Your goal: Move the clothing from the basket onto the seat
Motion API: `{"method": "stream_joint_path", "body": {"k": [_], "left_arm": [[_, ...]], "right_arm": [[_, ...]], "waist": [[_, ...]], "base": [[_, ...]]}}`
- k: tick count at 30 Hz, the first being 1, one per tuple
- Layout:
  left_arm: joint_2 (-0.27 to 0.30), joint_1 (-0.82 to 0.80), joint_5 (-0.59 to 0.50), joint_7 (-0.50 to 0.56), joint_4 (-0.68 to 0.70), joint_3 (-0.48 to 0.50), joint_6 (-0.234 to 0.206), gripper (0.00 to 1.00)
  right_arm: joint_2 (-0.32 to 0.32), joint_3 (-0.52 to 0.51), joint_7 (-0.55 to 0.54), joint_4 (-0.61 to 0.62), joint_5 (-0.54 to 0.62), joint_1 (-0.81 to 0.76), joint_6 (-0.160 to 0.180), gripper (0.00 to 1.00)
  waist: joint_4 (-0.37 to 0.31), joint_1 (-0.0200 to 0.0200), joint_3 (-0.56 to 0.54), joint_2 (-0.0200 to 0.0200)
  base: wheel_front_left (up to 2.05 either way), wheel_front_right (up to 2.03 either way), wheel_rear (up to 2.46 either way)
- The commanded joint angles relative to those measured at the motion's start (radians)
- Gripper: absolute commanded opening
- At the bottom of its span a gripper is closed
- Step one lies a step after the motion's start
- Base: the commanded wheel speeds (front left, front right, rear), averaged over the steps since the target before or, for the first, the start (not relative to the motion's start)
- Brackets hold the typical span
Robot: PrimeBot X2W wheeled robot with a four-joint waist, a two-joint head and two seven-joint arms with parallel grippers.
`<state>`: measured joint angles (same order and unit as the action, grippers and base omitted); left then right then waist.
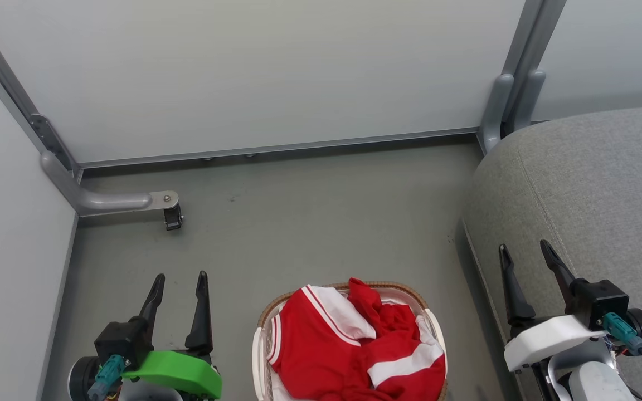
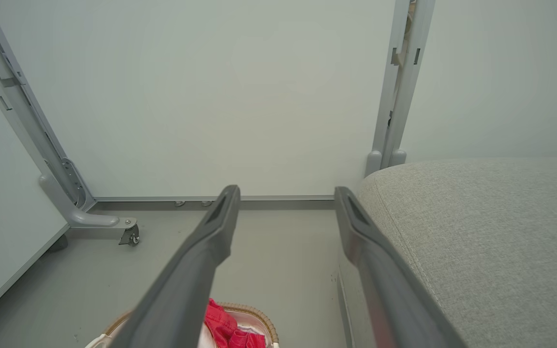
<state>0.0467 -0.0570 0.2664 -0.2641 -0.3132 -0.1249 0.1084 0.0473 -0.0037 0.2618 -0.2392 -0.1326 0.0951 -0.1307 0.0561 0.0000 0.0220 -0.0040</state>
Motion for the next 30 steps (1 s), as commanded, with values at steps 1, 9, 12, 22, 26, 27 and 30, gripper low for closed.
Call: {"method": "stream_joint_path", "body": {"k": [1, 9, 12, 22, 26, 27, 30], "left_arm": [[0.007, -0.015, 0.000, -0.001, -0.001, 0.002, -0.003, 1.00], [0.007, -0.017, 0.002, -0.001, -0.002, 0.001, -0.003, 1.00], [0.007, -0.018, 0.003, -0.001, -0.002, 0.001, -0.002, 1.00], [0.006, -0.044, -0.016, -0.001, 0.002, -0.045, 0.004, 1.00], [0.006, -0.092, -0.040, -0.001, -0.014, -0.099, 0.009, 1.00], [0.006, -0.108, -0.046, -0.001, -0.019, -0.110, 0.011, 1.00], [0.006, -0.166, -0.032, 0.000, -0.045, -0.151, 0.013, 1.00]], "right_arm": [[0.006, -0.002, 0.005, -0.003, -0.003, 0.011, 0.000, 1.00], [0.006, -0.005, 0.005, -0.003, -0.003, 0.012, 0.000, 1.00], [0.006, -0.006, 0.005, -0.002, -0.003, 0.013, 0.000, 1.00], [0.006, -0.029, 0.005, 0.017, 0.013, 0.032, 0.000, 1.00], [0.006, -0.047, 0.005, 0.039, 0.025, 0.063, 0.000, 1.00], [0.006, -0.051, 0.005, 0.047, 0.028, 0.071, 0.000, 1.00], [0.006, -0.073, 0.005, 0.081, 0.043, 0.102, 0.000, 1.00]], "waist": [[0.000, 0.0000, 0.000, 0.0040], [0.000, 0.0000, 0.001, 0.0040], [0.000, 0.0000, 0.002, 0.0040], [-0.001, 0.0000, 0.054, 0.0040], [-0.005, 0.0000, 0.116, 0.0040], [-0.006, 0.0000, 0.132, 0.0040], [-0.011, 0.0000, 0.197, 0.0040]], "base": [[0.00, 0.00, 0.00], [0.00, 0.00, 0.00], [0.00, 0.00, 0.00], [0.00, 0.00, 0.00], [0.00, 0.00, 0.00], [0.00, 0.00, 0.00], [0.00, 0.00, 0.00]]}}
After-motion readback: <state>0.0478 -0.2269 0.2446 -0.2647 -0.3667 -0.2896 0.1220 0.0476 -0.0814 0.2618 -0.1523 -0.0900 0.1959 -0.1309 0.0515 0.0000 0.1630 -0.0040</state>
